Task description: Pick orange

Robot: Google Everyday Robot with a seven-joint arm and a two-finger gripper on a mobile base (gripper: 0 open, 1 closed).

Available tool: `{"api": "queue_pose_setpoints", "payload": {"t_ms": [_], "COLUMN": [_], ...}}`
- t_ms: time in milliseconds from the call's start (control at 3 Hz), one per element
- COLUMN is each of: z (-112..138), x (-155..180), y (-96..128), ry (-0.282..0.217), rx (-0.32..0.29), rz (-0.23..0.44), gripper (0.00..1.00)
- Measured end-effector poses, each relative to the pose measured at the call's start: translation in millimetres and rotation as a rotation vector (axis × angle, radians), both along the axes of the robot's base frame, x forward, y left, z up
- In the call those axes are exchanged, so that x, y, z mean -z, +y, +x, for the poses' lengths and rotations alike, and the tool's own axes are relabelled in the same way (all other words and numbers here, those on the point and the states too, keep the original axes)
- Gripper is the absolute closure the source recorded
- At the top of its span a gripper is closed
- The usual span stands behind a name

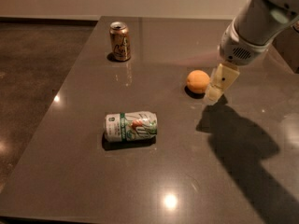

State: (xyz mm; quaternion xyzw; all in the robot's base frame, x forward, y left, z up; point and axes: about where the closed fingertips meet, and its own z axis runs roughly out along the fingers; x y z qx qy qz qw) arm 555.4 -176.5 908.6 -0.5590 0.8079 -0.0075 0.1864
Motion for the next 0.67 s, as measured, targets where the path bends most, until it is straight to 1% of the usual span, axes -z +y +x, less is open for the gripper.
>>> {"api": "queue_pose_setpoints", "payload": {"t_ms": [333, 667], "z": [10, 20], "x": [12, 27], "y": [7, 16], "ry": [0.003, 0.017], "rx": [-0.002, -0.015], "rz": [0.012, 0.024], "gripper": [0.00, 0.00]}}
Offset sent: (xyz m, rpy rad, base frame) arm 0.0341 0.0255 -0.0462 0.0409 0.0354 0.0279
